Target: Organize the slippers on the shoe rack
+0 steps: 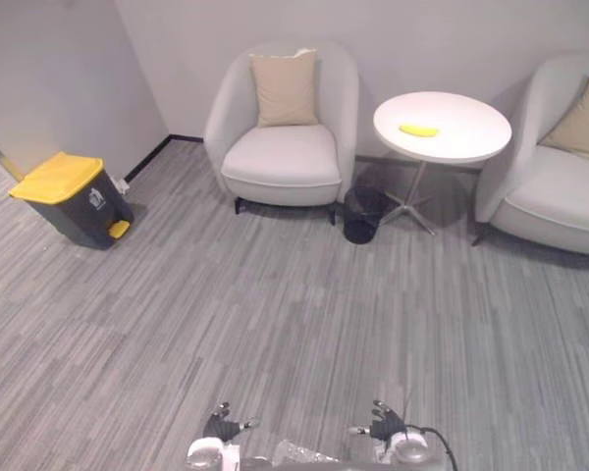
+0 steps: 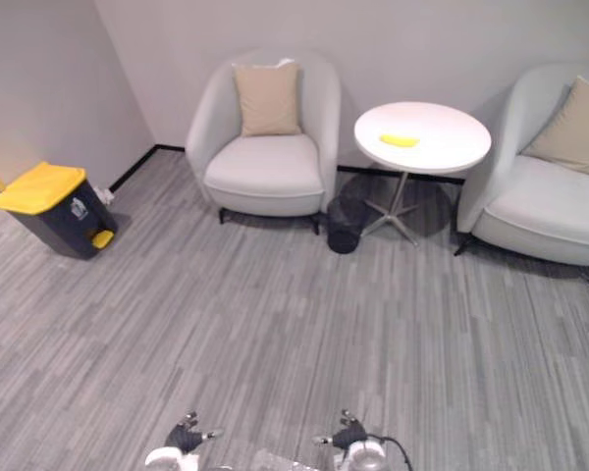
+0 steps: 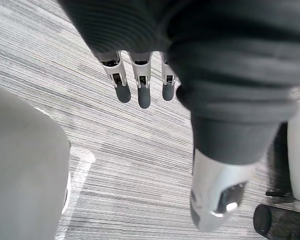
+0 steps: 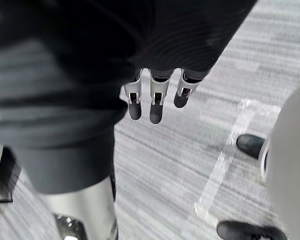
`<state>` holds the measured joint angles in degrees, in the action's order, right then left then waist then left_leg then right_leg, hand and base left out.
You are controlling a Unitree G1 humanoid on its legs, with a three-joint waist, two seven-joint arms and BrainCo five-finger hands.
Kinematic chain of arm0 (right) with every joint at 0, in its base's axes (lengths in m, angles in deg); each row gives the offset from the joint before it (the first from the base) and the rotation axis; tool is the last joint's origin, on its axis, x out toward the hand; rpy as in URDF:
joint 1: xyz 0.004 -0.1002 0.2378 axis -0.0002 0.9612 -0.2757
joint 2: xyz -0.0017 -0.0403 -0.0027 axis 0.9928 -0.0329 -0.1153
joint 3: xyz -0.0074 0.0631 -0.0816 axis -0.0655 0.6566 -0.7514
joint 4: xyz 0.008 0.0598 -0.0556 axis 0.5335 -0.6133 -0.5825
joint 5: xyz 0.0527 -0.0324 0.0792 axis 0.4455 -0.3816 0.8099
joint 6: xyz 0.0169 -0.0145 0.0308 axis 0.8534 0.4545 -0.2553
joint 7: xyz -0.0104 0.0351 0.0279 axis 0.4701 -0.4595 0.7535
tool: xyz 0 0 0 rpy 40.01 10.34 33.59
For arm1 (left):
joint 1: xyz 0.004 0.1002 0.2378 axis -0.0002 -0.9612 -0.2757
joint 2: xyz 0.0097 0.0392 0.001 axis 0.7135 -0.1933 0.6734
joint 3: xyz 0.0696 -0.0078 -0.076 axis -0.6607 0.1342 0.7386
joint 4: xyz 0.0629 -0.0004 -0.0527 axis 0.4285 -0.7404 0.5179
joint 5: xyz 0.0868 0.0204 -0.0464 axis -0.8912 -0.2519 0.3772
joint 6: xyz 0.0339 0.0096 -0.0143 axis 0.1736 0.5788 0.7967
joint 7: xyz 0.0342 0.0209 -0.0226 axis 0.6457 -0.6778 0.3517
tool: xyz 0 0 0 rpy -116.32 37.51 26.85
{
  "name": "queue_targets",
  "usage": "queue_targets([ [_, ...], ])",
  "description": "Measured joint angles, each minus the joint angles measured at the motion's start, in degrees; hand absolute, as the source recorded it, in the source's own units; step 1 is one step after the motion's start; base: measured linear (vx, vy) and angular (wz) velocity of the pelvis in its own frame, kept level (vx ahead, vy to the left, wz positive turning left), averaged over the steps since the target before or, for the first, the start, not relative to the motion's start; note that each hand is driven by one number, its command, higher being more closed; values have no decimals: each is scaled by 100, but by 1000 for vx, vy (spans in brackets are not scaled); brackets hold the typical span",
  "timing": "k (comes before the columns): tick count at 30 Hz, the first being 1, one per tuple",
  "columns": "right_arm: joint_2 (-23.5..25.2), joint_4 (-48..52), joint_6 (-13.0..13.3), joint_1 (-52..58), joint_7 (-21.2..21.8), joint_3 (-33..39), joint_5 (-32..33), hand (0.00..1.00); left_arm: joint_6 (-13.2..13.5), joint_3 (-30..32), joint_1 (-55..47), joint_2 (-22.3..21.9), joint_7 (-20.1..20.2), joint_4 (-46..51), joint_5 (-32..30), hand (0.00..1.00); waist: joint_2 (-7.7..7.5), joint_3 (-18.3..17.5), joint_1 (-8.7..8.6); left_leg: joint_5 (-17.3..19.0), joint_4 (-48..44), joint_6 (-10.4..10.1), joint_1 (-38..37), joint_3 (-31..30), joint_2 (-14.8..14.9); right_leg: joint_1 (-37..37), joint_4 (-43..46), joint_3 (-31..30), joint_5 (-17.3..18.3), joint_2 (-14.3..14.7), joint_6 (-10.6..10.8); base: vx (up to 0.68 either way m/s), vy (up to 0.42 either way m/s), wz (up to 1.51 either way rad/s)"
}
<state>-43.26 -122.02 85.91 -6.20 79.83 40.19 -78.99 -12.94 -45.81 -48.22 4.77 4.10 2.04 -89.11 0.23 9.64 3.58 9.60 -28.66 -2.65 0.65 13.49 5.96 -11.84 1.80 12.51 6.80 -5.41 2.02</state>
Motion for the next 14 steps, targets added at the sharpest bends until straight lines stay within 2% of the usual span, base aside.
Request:
queue_targets([
  [1, -44, -10, -16, -12, -13, 7, 126, 0, 27, 62, -21, -9, -7, 2, 1, 0, 40, 21, 50, 207, -158, 62, 121, -262, 17, 13, 29, -266, 8, 12, -14, 13, 94, -105],
  [2, -120, 9, -19, -4, -31, 47, 179, 0, 24, 65, -28, -73, -8, -7, 0, 0, 170, -13, 9, 233, 353, 72, 53, -678, -64, 141, 135, -471, 9, 124, -13, 13, 105, -108],
  [4, -143, 43, -21, -7, -37, 202, 209, 0, 10, 58, -20, -148, -10, -60, 0, 0, 286, -20, -10, 278, 1143, -31, -343, -1156, -88, 282, 191, -734, -5, 291, 6, -2, 52, -69],
  [6, -132, 75, -25, 74, -33, 397, 388, 0, 9, -15, 30, -71, -6, -101, 27, 0, 219, 11, -43, 218, 1616, -120, -526, -1209, -126, 284, 89, -831, -98, 258, 60, -29, 47, -21],
  [9, -111, 9, -54, 221, -33, 617, 475, 0, 14, -15, -36, -79, -29, -97, 52, 0, 144, -103, -8, 27, 2121, -90, -815, -984, -206, 270, 67, -983, -122, 161, 76, -27, 54, -23],
  [11, -109, 0, -45, 282, -36, 649, 626, 0, 11, -42, -99, -91, -19, -136, 46, 0, 148, -217, -43, -154, 2554, -94, -1091, -903, -259, 276, -7, -1067, -145, 138, 107, 17, 31, -32],
  [14, -110, -2, -20, 288, -38, 681, 720, 0, 7, -152, -101, -68, 0, -202, 49, 0, 177, -269, -97, -183, 2649, -107, -1177, -863, -268, 275, -44, -1102, -147, 165, 106, 25, -4, -12],
])
